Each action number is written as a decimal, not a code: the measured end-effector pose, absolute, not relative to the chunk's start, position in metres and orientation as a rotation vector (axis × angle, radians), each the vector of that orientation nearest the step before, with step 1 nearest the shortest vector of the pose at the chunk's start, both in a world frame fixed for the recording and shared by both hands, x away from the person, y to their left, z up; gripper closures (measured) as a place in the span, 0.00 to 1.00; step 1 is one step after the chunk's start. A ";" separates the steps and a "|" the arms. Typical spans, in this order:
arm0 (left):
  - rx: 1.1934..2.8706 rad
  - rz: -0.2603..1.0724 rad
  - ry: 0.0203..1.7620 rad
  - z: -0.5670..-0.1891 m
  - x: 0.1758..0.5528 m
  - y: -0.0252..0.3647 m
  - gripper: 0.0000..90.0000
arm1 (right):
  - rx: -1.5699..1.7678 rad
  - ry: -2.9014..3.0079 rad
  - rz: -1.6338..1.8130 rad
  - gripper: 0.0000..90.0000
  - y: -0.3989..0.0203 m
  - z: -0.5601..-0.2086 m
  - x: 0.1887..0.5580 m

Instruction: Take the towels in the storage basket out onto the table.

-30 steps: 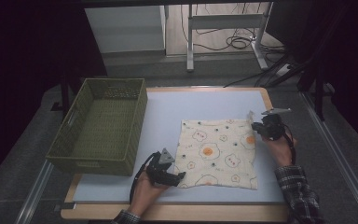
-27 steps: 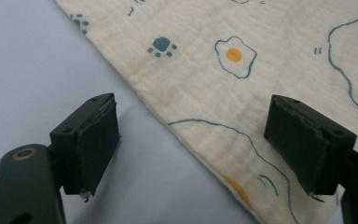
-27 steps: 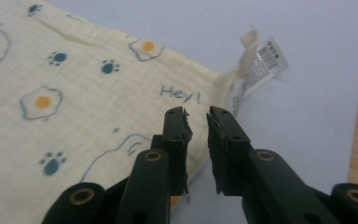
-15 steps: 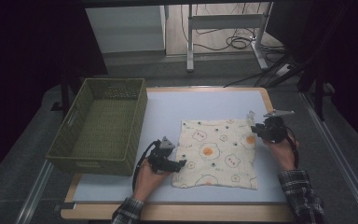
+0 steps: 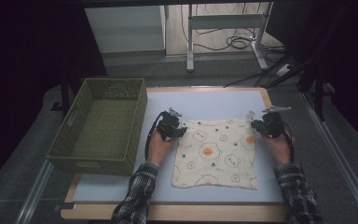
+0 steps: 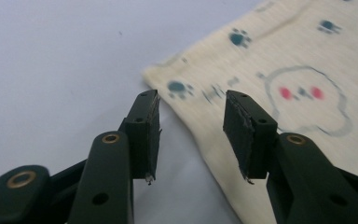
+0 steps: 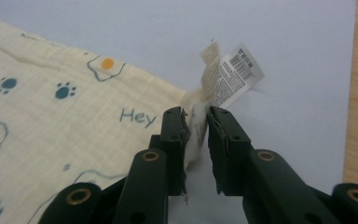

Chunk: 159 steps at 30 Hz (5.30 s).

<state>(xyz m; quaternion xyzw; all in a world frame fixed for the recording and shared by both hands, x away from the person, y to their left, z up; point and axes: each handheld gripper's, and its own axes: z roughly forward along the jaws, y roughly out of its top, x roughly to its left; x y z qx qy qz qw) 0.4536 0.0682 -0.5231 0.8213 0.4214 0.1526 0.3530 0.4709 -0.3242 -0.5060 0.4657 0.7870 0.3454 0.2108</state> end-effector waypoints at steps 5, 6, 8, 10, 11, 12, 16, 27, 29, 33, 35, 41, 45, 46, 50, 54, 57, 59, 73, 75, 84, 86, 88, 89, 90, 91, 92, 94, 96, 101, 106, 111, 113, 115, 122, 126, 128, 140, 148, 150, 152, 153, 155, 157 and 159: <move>2.105 0.400 1.118 -0.529 0.475 0.068 0.65 | 1.304 2.194 0.926 0.81 -0.320 -0.509 0.486; 2.108 0.407 1.119 -0.530 0.478 0.067 0.65 | 1.308 2.197 0.906 0.81 -0.319 -0.510 0.489; 2.113 0.419 1.126 -0.533 0.484 0.066 0.65 | 1.316 2.198 0.884 0.81 -0.318 -0.514 0.496; 2.120 0.427 1.124 -0.533 0.486 0.065 0.63 | 1.323 2.199 0.877 0.81 -0.317 -0.514 0.497; 2.113 0.429 1.118 -0.534 0.488 0.064 0.64 | 1.326 2.208 0.879 0.81 -0.317 -0.514 0.500; 2.113 0.429 1.118 -0.534 0.488 0.064 0.64 | 1.326 2.208 0.879 0.81 -0.317 -0.514 0.500; 2.106 0.383 1.106 -0.535 0.487 0.061 0.79 | 1.317 2.245 0.855 0.94 -0.313 -0.512 0.499; 2.082 0.479 1.070 -0.508 0.492 0.068 0.98 | 1.256 2.231 0.876 0.97 -0.306 -0.484 0.493; 2.074 0.483 1.064 -0.504 0.490 0.069 0.98 | 1.243 2.232 0.883 0.97 -0.305 -0.478 0.491; 2.072 0.507 1.031 -0.496 0.479 0.074 0.97 | 1.224 2.239 0.901 0.97 -0.306 -0.475 0.483; 2.060 0.496 1.015 -0.492 0.469 0.080 0.97 | 1.210 2.245 0.933 0.97 -0.309 -0.472 0.472; 2.041 0.465 0.981 -0.486 0.447 0.084 0.97 | 1.182 2.261 0.982 0.97 -0.314 -0.467 0.446; 2.045 0.455 0.967 -0.487 0.435 0.084 0.97 | 1.175 2.268 1.014 0.97 -0.318 -0.466 0.434; 2.045 0.445 0.963 -0.488 0.431 0.085 0.97 | 1.174 2.270 1.021 0.97 -0.320 -0.466 0.430; 2.047 0.429 0.942 -0.492 0.417 0.086 0.97 | 1.165 2.281 1.039 0.97 -0.326 -0.468 0.415; 2.039 0.411 0.925 -0.495 0.402 0.086 0.96 | 1.163 2.284 1.080 0.97 -0.332 -0.470 0.399; 2.052 0.390 0.903 -0.499 0.390 0.087 0.96 | 1.157 2.289 1.098 0.97 -0.335 -0.471 0.387; 2.056 0.381 0.897 -0.501 0.384 0.089 0.97 | 1.147 2.292 1.104 0.97 -0.336 -0.472 0.378; 2.031 0.301 0.843 -0.512 0.330 0.102 0.96 | 1.068 2.345 1.121 0.97 -0.334 -0.479 0.316; 2.029 0.298 0.840 -0.512 0.327 0.103 0.96 | 1.064 2.348 1.124 0.97 -0.335 -0.480 0.312; 2.069 0.292 0.823 -0.521 0.306 0.103 0.96 | 1.055 2.379 1.145 0.97 -0.334 -0.489 0.287; 2.077 0.294 0.825 -0.524 0.304 0.103 0.96 | 1.061 2.393 1.143 0.96 -0.332 -0.495 0.285; 2.075 0.287 0.826 -0.526 0.303 0.104 0.96 | 1.065 2.398 1.145 0.96 -0.332 -0.497 0.285; 2.077 0.285 0.823 -0.526 0.300 0.105 0.96 | 1.065 2.406 1.146 0.96 -0.331 -0.499 0.284; 2.077 0.285 0.823 -0.526 0.300 0.105 0.96 | 1.065 2.406 1.146 0.96 -0.331 -0.499 0.284; 2.069 0.280 0.821 -0.526 0.295 0.107 0.96 | 1.068 2.412 1.153 0.96 -0.330 -0.500 0.281; 2.069 0.280 0.821 -0.526 0.295 0.107 0.96 | 1.068 2.412 1.153 0.96 -0.330 -0.500 0.281; 2.061 0.260 0.813 -0.526 0.289 0.110 0.96 | 1.061 2.421 1.163 0.96 -0.330 -0.500 0.275; 2.062 0.256 0.808 -0.527 0.286 0.110 0.96 | 1.058 2.423 1.163 0.95 -0.330 -0.500 0.273; 2.039 0.189 0.791 -0.530 0.276 0.114 0.77 | 1.078 2.430 1.169 0.83 -0.335 -0.501 0.266; 1.995 0.158 0.813 -0.528 0.269 0.125 0.63 | 1.110 2.404 1.152 0.81 -0.348 -0.500 0.263; 2.005 0.171 0.809 -0.526 0.272 0.123 0.59 | 1.144 2.367 1.143 0.79 -0.358 -0.496 0.262; 2.022 0.158 0.784 -0.526 0.272 0.116 0.61 | 1.141 2.375 1.152 0.79 -0.357 -0.494 0.262; 2.030 0.154 0.775 -0.526 0.272 0.113 0.62 | 1.133 2.386 1.152 0.79 -0.355 -0.494 0.262; 2.093 0.164 0.776 -0.536 0.277 0.103 0.66 | 1.078 2.471 1.178 0.78 -0.335 -0.499 0.255; 2.129 0.180 0.783 -0.541 0.277 0.098 0.69 | 1.068 2.493 1.142 0.74 -0.328 -0.504 0.254; 2.135 0.193 0.784 -0.541 0.277 0.097 0.75 | 1.080 2.480 1.105 0.71 -0.328 -0.508 0.257; 2.155 0.195 0.763 -0.537 0.275 0.092 0.99 | 1.107 2.446 1.037 0.97 -0.319 -0.515 0.279; 2.117 0.193 0.737 -0.519 0.263 0.102 0.99 | 1.070 2.404 1.056 0.97 -0.321 -0.498 0.278; 2.114 0.184 0.731 -0.516 0.258 0.104 0.99 | 1.074 2.401 1.066 0.97 -0.322 -0.496 0.279; 2.115 0.159 0.728 -0.518 0.255 0.104 0.99 | 1.075 2.401 1.061 0.97 -0.323 -0.496 0.279; 2.123 0.146 0.728 -0.520 0.254 0.104 0.99 | 1.079 2.400 1.061 0.97 -0.323 -0.497 0.280; 2.154 0.138 0.734 -0.527 0.253 0.101 0.98 | 1.106 2.420 1.051 0.94 -0.323 -0.504 0.283; 2.180 0.124 0.746 -0.538 0.254 0.099 0.95 | 1.124 2.434 1.037 0.90 -0.323 -0.509 0.284; 2.161 0.115 0.745 -0.539 0.255 0.100 0.90 | 1.123 2.436 1.039 0.87 -0.324 -0.510 0.284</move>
